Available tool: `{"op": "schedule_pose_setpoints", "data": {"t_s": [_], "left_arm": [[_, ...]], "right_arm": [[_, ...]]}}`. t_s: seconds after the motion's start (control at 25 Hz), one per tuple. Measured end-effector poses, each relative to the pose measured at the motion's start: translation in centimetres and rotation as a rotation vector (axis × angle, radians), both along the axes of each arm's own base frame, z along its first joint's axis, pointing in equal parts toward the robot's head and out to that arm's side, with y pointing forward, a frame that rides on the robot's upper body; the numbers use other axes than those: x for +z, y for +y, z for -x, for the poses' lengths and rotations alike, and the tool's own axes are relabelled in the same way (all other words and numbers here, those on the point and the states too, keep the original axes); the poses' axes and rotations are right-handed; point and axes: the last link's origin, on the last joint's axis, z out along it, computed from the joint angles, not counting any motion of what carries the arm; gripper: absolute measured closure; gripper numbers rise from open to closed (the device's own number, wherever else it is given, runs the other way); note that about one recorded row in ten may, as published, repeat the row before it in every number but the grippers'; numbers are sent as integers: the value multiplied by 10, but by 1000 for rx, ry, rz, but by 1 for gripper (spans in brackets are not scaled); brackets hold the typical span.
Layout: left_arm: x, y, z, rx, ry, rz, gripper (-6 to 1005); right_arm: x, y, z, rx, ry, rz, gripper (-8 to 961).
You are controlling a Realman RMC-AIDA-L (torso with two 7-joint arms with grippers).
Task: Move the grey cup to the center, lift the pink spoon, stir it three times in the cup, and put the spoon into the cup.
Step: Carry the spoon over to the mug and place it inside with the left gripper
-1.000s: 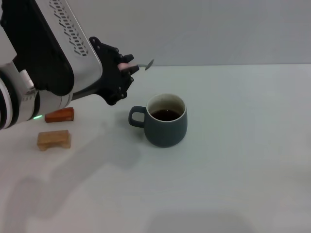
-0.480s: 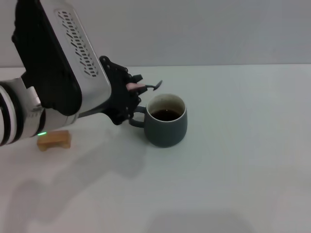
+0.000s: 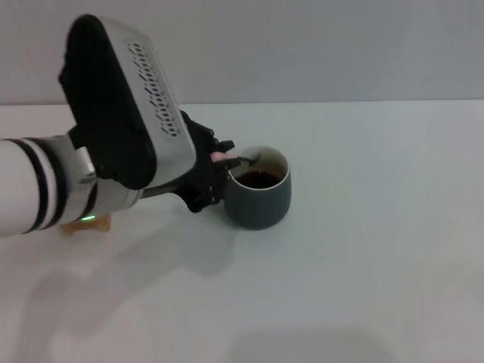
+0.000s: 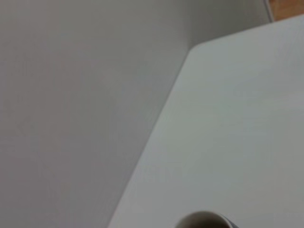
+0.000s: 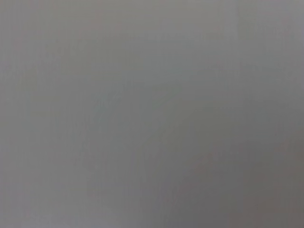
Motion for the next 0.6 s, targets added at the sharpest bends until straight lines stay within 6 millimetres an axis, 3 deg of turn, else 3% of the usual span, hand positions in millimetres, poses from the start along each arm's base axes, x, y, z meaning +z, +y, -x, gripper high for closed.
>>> {"op": "schedule_pose_setpoints", "data": {"t_s": [0.6], "left_arm": [[-20,19,9,32,41,59,828]], "right_arm": [[-2,2,3,12,6,5,953]]}}
